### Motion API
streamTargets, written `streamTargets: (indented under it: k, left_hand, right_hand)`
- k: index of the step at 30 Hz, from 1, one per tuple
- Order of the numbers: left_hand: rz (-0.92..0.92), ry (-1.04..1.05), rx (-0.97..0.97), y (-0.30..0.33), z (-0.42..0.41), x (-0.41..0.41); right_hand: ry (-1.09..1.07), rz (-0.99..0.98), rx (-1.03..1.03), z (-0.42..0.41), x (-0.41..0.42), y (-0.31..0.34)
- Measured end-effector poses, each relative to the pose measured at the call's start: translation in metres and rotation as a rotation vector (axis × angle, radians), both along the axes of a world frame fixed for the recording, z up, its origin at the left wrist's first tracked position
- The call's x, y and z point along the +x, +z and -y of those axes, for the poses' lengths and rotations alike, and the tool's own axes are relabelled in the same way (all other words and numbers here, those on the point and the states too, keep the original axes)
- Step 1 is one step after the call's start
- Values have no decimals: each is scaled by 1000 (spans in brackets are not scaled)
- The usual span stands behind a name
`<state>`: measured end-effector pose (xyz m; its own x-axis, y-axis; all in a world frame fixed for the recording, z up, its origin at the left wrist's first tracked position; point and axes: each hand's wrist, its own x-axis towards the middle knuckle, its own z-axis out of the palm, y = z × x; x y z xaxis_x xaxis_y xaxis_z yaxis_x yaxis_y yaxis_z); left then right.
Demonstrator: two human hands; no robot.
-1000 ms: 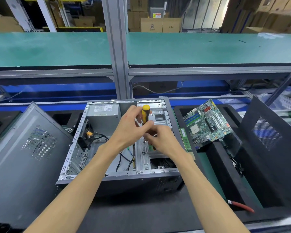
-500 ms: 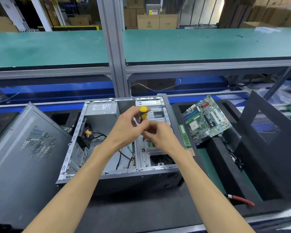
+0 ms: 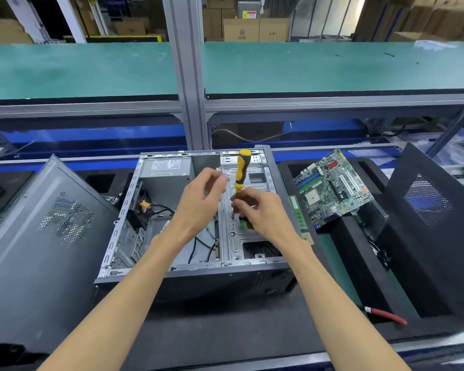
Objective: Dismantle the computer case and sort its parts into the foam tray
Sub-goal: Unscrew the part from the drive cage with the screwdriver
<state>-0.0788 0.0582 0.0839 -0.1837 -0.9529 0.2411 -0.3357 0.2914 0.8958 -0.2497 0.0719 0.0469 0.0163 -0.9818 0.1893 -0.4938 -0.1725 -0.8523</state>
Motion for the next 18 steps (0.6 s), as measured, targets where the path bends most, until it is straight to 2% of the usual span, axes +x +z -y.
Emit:
streamTargets:
  k: [2, 8, 18]
  left_hand:
    - [-12, 47, 52, -11, -1, 5]
    - [199, 71, 173, -45, -2, 11]
    - [288, 24, 147, -54, -7, 9]
  right_hand:
    - [-2, 24, -17, -1, 1, -1]
    - [-13, 28, -46, 0, 4, -8]
    - [-6, 15, -69, -4, 4, -13]
